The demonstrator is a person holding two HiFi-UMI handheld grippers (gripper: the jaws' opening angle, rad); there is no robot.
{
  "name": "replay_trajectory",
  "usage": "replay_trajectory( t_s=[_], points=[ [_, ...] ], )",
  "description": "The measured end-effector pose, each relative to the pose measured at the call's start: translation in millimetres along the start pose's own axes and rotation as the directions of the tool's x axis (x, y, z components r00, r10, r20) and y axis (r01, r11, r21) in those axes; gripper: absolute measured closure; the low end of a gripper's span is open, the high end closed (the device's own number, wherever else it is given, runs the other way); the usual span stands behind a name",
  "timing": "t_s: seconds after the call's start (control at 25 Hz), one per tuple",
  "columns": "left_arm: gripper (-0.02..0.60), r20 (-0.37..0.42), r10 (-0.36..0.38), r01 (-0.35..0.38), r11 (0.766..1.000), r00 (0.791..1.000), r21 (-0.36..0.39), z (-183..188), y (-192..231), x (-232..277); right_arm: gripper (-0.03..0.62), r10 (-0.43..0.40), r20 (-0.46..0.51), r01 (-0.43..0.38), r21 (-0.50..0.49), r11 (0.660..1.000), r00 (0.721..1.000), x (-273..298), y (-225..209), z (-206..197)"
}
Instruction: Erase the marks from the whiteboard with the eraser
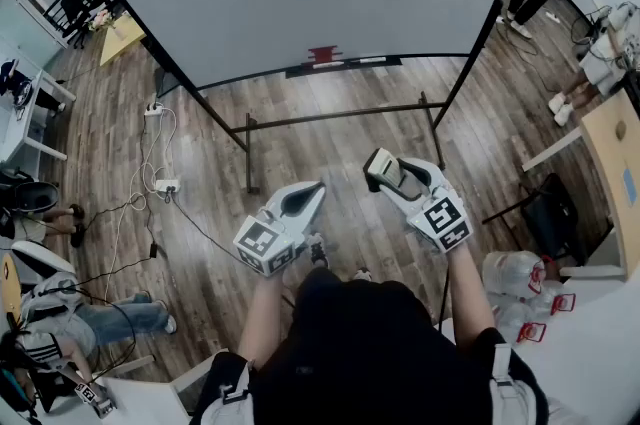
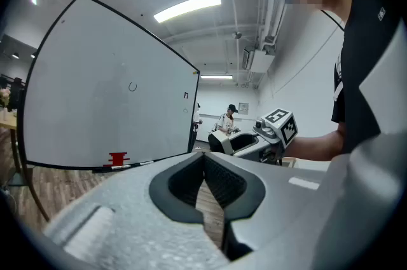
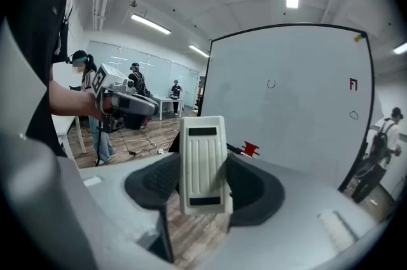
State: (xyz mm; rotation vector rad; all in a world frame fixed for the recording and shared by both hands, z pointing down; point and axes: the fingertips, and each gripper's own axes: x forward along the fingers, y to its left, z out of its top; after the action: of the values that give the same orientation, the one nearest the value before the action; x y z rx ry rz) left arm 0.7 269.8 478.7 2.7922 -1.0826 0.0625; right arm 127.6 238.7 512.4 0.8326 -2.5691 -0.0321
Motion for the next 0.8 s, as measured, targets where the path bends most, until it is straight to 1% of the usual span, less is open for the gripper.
replay_trajectory(
  t_s=[0.32,0.52,0.6,0.72,0.8],
  points=[
    [0.571,-0.008,-0.008,0.008,1.000,1.000,-0.004,-1.0,16.1,7.9,0.358,-0.005,-0.024,0.005,-0.008,1.000,1.000,15.2,-7.7,0.6],
    [0.571,-0.021,-0.022,0.022,1.000,1.000,-0.014,0.7,28.2,19.8,0.358,-0.014,-0.041,0.013,-0.008,1.000,0.999,24.0,-20.2,0.9],
    [0.571,-0.030,-0.027,0.026,1.000,0.999,-0.017,-0.3,33.0,23.2,0.358,-0.009,-0.046,0.009,0.004,1.000,0.999,27.6,-23.6,1.4],
    [0.571,-0.029,-0.033,0.033,0.999,0.999,-0.015,-0.4,42.7,27.6,0.359,0.002,-0.040,0.000,0.050,0.999,0.999,34.6,-28.6,3.6],
    [0.571,-0.028,-0.037,0.037,0.999,0.999,-0.016,-1.0,51.6,29.4,0.359,-0.012,-0.046,0.014,0.060,0.998,0.999,41.8,-34.5,5.2]
  ],
)
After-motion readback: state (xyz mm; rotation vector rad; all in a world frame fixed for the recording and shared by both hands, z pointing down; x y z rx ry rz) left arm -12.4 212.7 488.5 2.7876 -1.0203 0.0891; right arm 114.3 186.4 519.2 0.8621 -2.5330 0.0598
